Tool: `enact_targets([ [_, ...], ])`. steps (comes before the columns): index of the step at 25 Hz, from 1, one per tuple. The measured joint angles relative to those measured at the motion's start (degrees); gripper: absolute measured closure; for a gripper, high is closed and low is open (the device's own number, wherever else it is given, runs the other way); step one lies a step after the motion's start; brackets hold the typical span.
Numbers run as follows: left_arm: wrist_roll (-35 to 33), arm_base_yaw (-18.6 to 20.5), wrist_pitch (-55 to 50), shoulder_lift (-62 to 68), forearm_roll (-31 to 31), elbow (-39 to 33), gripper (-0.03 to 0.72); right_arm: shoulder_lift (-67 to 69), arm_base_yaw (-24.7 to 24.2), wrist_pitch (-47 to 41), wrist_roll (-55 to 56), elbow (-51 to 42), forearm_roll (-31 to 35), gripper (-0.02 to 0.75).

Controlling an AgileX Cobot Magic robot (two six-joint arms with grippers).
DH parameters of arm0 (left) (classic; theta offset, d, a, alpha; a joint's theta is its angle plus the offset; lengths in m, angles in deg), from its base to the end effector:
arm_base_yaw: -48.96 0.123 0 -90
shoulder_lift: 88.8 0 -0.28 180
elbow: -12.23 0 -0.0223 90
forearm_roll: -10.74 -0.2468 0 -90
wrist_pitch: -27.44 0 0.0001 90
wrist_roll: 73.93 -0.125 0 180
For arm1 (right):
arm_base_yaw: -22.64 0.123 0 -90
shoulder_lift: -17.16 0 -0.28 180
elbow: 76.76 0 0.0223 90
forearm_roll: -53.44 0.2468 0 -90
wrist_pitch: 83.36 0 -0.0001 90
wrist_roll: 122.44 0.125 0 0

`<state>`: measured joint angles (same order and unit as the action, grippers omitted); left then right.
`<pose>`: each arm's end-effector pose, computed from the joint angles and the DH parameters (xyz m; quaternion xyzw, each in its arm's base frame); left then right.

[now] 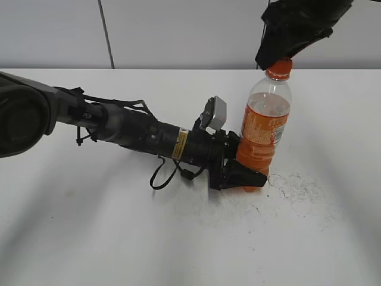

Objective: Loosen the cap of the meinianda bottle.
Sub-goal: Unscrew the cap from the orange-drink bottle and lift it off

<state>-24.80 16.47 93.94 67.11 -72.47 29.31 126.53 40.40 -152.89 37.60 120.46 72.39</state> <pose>0.3420 -0.3527 0.0375 0.5772 0.5303 -0.5047 0.3618 0.3501 0.1521 0.2878 -0.2842 0.9319 0.1584 0.1601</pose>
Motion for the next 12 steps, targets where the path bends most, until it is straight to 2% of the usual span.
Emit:
enact_targets([
  [6, 0.1, 0.0, 0.0, 0.0, 0.1, 0.0, 0.138, -0.1, 0.0, -0.2, -24.6, 0.1, 1.2, 0.466],
  [12, 0.1, 0.0, 0.0, 0.0, 0.0, 0.0, 0.138, -0.1, 0.0, -0.4, -27.9, 0.1, 2.3, 0.463],
])
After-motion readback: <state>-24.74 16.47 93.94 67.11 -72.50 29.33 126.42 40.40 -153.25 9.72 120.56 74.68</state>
